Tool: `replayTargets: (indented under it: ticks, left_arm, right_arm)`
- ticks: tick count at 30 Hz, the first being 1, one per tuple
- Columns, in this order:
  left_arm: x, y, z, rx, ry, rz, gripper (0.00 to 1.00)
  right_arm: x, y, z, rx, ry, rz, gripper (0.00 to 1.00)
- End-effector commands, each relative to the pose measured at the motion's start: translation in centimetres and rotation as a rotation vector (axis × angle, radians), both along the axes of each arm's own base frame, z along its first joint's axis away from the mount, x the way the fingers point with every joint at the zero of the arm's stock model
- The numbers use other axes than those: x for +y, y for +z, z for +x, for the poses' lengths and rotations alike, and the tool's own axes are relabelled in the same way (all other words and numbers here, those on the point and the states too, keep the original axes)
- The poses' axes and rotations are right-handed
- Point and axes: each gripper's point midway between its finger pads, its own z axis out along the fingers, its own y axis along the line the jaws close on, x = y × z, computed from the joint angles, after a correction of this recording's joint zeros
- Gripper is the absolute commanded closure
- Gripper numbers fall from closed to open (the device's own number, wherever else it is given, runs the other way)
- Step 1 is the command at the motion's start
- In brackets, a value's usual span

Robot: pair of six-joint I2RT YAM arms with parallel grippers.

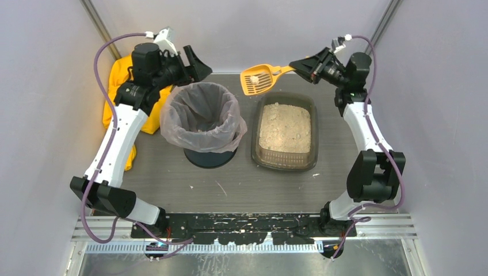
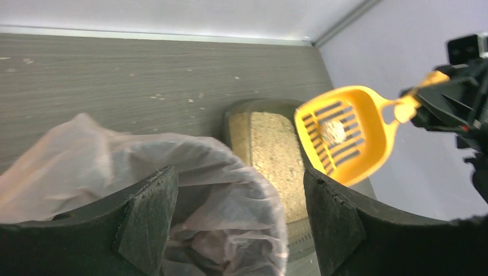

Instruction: Clean the litter box

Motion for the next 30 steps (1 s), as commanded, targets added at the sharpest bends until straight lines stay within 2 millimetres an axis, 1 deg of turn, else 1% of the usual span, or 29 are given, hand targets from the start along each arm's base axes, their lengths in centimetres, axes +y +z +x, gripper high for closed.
replayTargets:
  ticks: [1, 3, 7, 10, 12, 16, 18, 20, 24, 25, 30]
  left_arm:
    - [4.5, 1.4, -0.4, -0.021, 0.134, 0.004, 0.21]
    - [6.5, 0.9, -0.4, -0.012, 0.196, 0.026, 0.21]
    - [9.8, -0.8, -0.8, 0.031, 0.316, 0.082, 0.22]
    - [11.2, -2.9, -1.1, 0.084, 0.364, 0.068, 0.22]
    - [11.6, -3.9, -1.3, 0.104, 0.383, 0.043, 0.22]
    - [12.3, -5.7, -1.7, 0.148, 0.416, -0.021, 0.24]
    - [12.6, -6.5, -1.7, 0.163, 0.426, -0.051, 0.25]
    - [12.7, -7.2, -1.7, 0.178, 0.433, -0.071, 0.26]
    - [12.0, -8.2, -1.5, 0.209, 0.413, -0.134, 0.27]
    - [11.7, -8.3, -1.4, 0.213, 0.402, -0.156, 0.27]
    - [10.3, -8.5, -0.9, 0.223, 0.360, -0.268, 0.28]
  right_arm:
    - [3.3, 1.6, -0.1, -0.023, 0.072, -0.037, 0.99]
    - [5.5, 2.3, -0.4, -0.034, 0.121, -0.037, 0.99]
    - [8.5, 2.5, 0.0, -0.038, 0.185, -0.044, 0.99]
    - [10.8, 2.6, 0.1, -0.051, 0.229, -0.054, 0.99]
    - [12.0, 2.3, 0.3, -0.060, 0.238, -0.074, 0.99]
    - [14.2, 1.1, 0.2, -0.062, 0.262, -0.164, 0.99]
    - [15.0, 0.5, 0.0, -0.069, 0.263, -0.256, 0.99]
    - [15.7, 0.2, -0.3, -0.135, 0.260, -0.384, 0.99]
    - [17.0, 0.9, -1.1, -0.223, 0.264, -0.525, 0.99]
    - [17.1, 1.2, -1.3, -0.243, 0.261, -0.551, 0.99]
    - [17.5, 1.0, -2.4, -0.300, 0.262, -0.649, 0.99]
